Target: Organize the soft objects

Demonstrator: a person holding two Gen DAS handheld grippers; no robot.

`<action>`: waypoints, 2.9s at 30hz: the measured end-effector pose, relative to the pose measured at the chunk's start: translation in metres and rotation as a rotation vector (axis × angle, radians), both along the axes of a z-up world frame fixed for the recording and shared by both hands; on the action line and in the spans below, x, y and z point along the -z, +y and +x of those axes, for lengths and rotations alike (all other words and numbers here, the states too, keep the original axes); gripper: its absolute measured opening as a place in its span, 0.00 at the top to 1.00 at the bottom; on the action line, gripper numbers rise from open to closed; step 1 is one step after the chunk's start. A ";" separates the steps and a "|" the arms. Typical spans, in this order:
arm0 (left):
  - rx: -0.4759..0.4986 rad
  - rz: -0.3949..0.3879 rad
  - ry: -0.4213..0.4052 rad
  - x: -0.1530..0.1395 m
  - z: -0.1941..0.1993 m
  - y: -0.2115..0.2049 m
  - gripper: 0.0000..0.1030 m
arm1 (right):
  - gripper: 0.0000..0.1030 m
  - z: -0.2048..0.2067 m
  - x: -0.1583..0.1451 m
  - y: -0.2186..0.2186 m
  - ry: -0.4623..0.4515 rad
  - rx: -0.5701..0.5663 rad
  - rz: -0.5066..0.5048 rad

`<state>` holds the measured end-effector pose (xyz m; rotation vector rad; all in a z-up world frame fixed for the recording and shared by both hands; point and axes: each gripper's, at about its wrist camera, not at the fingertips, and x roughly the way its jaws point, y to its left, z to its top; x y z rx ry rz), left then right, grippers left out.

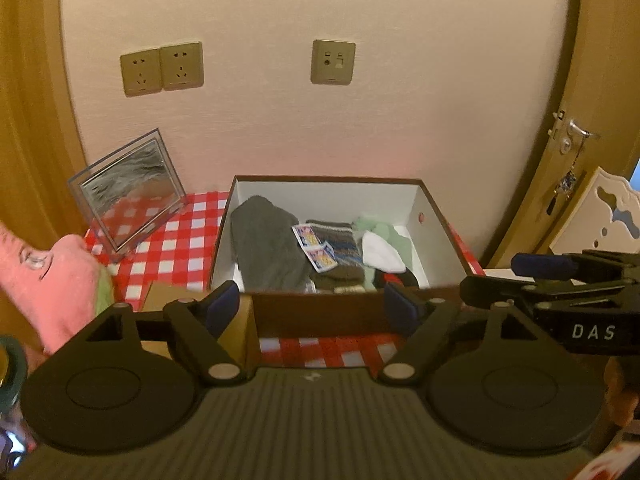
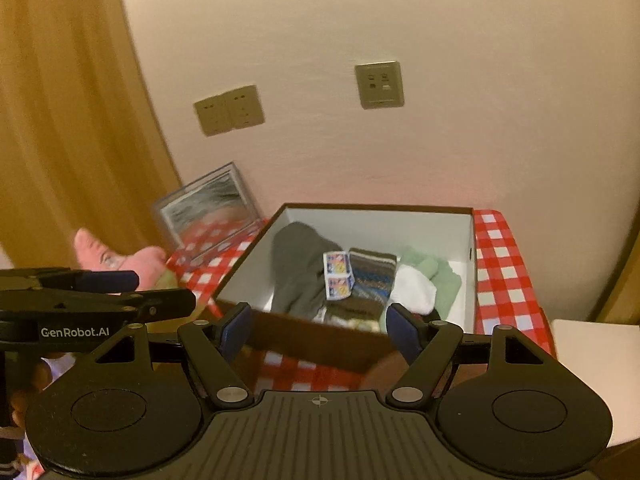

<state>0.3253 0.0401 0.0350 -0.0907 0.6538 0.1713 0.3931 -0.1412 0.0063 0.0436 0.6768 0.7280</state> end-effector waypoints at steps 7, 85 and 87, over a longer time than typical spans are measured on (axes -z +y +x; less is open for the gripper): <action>-0.057 0.060 -0.027 0.006 -0.058 -0.048 0.19 | 0.25 -0.051 0.002 -0.035 -0.044 -0.048 -0.010; -0.051 -0.031 0.153 0.056 -0.308 -0.101 0.20 | 0.24 -0.310 0.044 -0.099 0.190 0.009 -0.101; -0.047 -0.029 0.150 0.055 -0.310 -0.106 0.20 | 0.24 -0.312 0.043 -0.101 0.190 0.011 -0.096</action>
